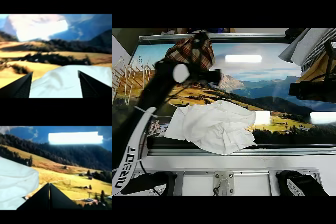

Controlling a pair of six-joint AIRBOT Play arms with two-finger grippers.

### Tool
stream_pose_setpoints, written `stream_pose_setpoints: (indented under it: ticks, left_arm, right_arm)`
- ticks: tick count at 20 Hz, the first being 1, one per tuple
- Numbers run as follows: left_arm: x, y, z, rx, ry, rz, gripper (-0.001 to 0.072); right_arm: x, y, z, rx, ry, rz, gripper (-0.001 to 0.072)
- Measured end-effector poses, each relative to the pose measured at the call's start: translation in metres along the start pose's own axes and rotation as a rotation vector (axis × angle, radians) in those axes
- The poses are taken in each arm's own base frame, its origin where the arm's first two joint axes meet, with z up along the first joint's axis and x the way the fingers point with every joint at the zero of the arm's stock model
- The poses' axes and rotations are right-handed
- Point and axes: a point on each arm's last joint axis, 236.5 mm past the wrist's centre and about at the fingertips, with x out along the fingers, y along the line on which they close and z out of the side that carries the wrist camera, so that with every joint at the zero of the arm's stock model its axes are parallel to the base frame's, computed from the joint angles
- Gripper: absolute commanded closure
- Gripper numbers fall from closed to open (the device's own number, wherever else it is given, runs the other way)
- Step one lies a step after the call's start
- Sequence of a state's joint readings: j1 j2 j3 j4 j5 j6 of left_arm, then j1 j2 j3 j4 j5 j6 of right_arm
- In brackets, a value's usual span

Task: Fold the clothes and pants, and hang the long-sleeved shirts on hangers.

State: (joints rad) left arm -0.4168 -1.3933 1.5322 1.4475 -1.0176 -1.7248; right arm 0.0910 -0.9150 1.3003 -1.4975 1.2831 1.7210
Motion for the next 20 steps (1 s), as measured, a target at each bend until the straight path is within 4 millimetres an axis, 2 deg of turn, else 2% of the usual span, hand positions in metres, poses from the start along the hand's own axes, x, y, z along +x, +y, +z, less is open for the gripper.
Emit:
stream_pose_setpoints:
  ticks: [2,3,4,5,6,7,8,9,14,16,19,20]
  left_arm:
    - [0.003,0.064,-0.033,-0.065,0.099,0.075,0.0101]
    - [0.006,0.089,-0.055,-0.101,0.157,0.082,0.0101]
    - [0.009,0.106,-0.076,-0.138,0.209,0.067,0.0101]
    - [0.013,0.118,-0.094,-0.176,0.251,0.037,0.0101]
    - [0.017,0.128,-0.112,-0.220,0.288,-0.005,0.0101]
    - [0.020,0.133,-0.126,-0.261,0.312,-0.050,0.0101]
    - [0.025,0.136,-0.138,-0.301,0.328,-0.100,0.0101]
    - [0.028,0.138,-0.147,-0.332,0.337,-0.143,0.0101]
    - [0.048,0.131,-0.186,-0.386,0.393,-0.273,0.0102]
    - [0.058,0.132,-0.192,-0.384,0.398,-0.273,0.0102]
    - [0.069,0.135,-0.191,-0.376,0.388,-0.266,0.0104]
    - [0.071,0.137,-0.189,-0.372,0.381,-0.262,0.0133]
  right_arm:
    - [0.009,0.013,-0.004,-0.002,0.032,0.056,0.0688]
    - [0.015,0.021,-0.006,-0.003,0.053,0.089,0.0688]
    - [0.022,0.030,-0.009,-0.004,0.078,0.130,0.0679]
    - [0.028,0.040,-0.012,-0.007,0.102,0.171,0.0489]
    - [0.035,0.051,-0.015,-0.007,0.129,0.219,0.0199]
    - [0.042,0.061,-0.017,-0.007,0.155,0.265,0.0080]
    - [0.049,0.072,-0.021,-0.002,0.184,0.314,0.0118]
    - [0.056,0.081,-0.023,0.008,0.211,0.359,0.0127]
    - [0.098,0.121,-0.043,0.041,0.349,0.502,0.0127]
    - [0.115,0.138,-0.051,0.027,0.377,0.528,0.0129]
    - [0.132,0.167,-0.058,-0.006,0.368,0.560,0.0145]
    - [0.136,0.176,-0.059,-0.022,0.356,0.565,0.0146]
